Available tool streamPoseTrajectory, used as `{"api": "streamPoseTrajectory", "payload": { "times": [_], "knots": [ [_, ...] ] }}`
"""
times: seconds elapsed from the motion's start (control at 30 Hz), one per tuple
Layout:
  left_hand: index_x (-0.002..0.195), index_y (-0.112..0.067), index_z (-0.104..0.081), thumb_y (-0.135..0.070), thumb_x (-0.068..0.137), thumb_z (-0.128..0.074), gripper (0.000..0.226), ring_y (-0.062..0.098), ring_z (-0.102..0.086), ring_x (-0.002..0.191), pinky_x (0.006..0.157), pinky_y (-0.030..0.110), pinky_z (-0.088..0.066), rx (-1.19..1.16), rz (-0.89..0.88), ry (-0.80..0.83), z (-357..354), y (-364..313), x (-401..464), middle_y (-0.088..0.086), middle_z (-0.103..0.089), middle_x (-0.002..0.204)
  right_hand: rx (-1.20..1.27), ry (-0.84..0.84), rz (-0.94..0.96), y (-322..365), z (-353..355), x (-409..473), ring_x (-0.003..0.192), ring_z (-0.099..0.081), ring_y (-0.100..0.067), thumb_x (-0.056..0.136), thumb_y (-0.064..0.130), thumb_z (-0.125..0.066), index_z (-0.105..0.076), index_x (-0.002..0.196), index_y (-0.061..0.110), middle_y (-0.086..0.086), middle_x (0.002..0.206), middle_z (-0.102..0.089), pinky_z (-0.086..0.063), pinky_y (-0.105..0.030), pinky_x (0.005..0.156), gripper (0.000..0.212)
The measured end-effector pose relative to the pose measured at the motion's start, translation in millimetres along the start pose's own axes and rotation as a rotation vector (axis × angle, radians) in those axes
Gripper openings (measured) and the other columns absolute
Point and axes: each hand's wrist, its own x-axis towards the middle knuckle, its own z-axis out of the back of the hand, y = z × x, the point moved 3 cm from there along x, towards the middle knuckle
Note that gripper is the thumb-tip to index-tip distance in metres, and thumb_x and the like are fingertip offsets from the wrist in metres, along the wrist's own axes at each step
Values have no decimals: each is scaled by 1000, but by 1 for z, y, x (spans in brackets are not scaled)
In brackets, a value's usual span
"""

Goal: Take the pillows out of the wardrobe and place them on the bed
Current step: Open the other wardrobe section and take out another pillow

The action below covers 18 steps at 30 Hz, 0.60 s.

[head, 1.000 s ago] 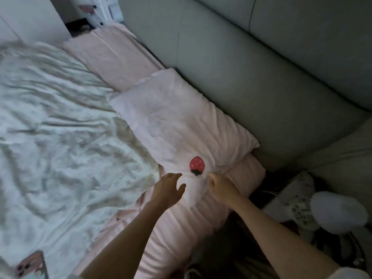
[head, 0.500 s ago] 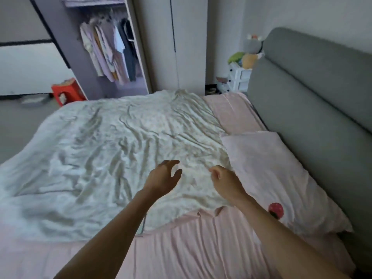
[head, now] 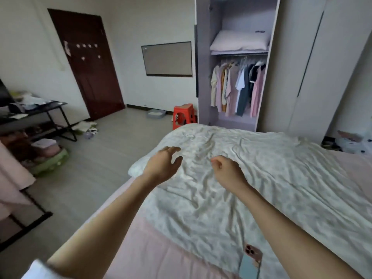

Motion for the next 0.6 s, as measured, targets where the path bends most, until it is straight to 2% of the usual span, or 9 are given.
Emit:
{"api": "streamPoseTrajectory", "payload": {
  "times": [0.27,0.6],
  "knots": [
    [129,-14,-49,-30,92,-48,40,26,-52,118,97,38,-43,67,142,-78,97,198,18,8,-56,128,72,100,118,161,-168,82,113,-55,-27,92,21,-40,-60,115,19,-1,122,-63,-45,-39,95,31],
    [129,-16,-49,-32,91,-48,41,26,-51,118,97,38,-42,110,288,-94,165,429,74,8,-54,129,72,180,194,313,-356,200,112,-53,-32,91,18,-39,-61,113,20,-9,116,-65,-41,-34,89,31]
  ]
}}
